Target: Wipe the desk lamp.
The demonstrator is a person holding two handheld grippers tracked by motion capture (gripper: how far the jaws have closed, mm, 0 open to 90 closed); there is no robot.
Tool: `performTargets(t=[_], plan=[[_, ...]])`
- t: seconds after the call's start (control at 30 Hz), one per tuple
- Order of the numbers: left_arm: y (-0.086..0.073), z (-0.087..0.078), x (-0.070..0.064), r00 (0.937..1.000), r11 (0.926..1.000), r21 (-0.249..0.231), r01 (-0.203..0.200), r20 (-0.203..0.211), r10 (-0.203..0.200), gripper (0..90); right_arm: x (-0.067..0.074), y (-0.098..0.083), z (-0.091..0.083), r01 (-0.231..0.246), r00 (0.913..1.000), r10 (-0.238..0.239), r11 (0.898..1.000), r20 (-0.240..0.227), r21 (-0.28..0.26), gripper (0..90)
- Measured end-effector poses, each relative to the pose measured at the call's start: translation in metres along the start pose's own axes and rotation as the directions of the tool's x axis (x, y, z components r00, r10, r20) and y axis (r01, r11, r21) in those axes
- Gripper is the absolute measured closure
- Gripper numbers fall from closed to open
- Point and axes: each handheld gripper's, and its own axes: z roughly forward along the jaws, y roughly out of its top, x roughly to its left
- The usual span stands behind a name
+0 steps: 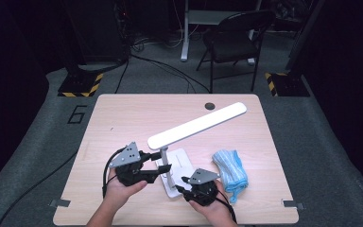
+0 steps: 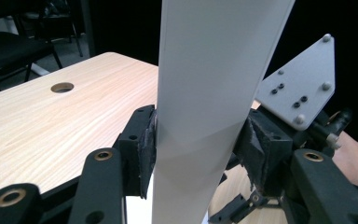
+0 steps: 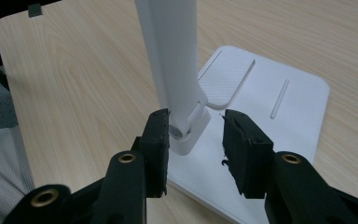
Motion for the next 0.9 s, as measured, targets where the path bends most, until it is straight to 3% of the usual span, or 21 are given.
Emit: performTargets(t=[0.33, 0.47, 0.9], plan=[[0.001, 0.003, 0.004, 0.9991, 0.9998, 0.019, -0.01, 0.04, 0.009, 45.9, 0.003, 0.002, 0.015, -0.001, 0.9995, 0.002, 1.0, -0.03, 0.01, 60.3], [0.0, 0.006, 0.003, 0.9989, 0.9998, 0.018, 0.009, 0.047, -0.009, 45.2, 0.003, 0.001, 0.02, -0.008, 0.9996, 0.008, 1.0, -0.029, 0.022, 60.6], [0.0, 0.005, 0.006, 0.9975, 0.9998, 0.022, 0.003, 0.071, -0.005, 45.1, 0.001, 0.0, 0.024, -0.006, 0.9993, 0.007, 1.0, -0.038, 0.026, 61.3]])
